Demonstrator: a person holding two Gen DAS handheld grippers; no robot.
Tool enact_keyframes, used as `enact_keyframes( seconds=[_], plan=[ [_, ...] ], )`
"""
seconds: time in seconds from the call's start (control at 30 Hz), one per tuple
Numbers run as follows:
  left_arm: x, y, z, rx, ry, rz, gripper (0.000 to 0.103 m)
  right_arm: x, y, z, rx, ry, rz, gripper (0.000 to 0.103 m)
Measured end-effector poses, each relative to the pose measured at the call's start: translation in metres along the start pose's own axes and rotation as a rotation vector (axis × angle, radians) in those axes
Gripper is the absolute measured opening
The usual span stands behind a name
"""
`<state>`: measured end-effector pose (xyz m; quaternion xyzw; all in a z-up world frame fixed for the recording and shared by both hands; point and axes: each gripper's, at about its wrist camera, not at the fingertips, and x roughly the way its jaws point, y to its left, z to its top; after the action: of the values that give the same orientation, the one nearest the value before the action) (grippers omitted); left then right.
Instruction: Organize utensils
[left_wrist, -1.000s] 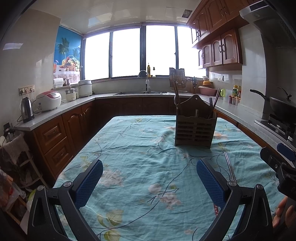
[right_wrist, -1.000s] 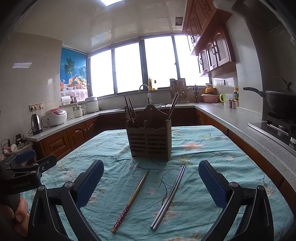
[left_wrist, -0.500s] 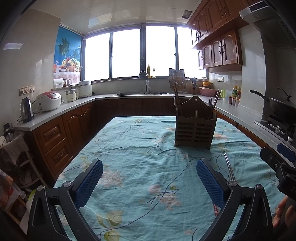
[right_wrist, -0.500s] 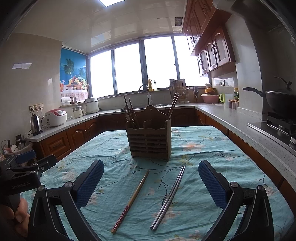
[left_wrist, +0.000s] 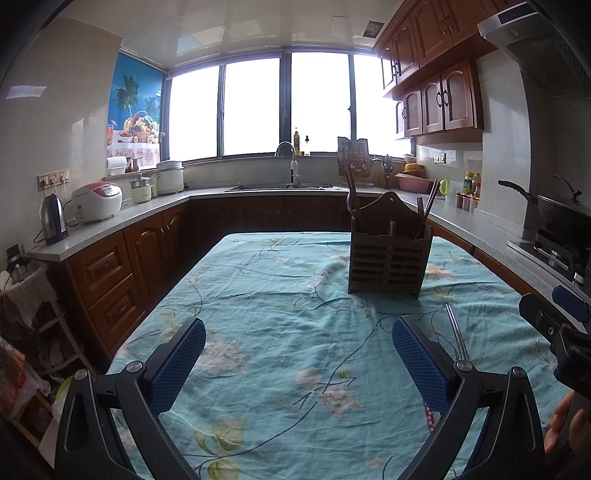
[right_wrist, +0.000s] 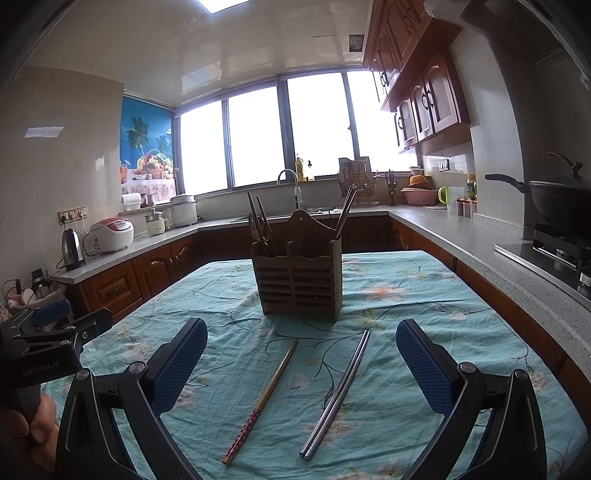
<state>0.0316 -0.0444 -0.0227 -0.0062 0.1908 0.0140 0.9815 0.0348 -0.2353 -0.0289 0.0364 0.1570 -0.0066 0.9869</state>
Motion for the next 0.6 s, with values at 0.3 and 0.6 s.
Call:
enact_keyframes(
  seconds=[0.3, 0.6],
  plan=[
    [-0.0004, -0.0016, 0.0008, 0.001, -0.002, 0.0, 0.102, -0.0007, 0.0005, 0.0009, 0.004, -0.004, 0.003, 0.103],
    [-0.0002, -0.0027, 0.0012, 0.001, -0.001, -0.001, 0.102, -0.0008, -0.0002, 0.0018, 0.006, -0.003, 0.004, 0.103]
  ],
)
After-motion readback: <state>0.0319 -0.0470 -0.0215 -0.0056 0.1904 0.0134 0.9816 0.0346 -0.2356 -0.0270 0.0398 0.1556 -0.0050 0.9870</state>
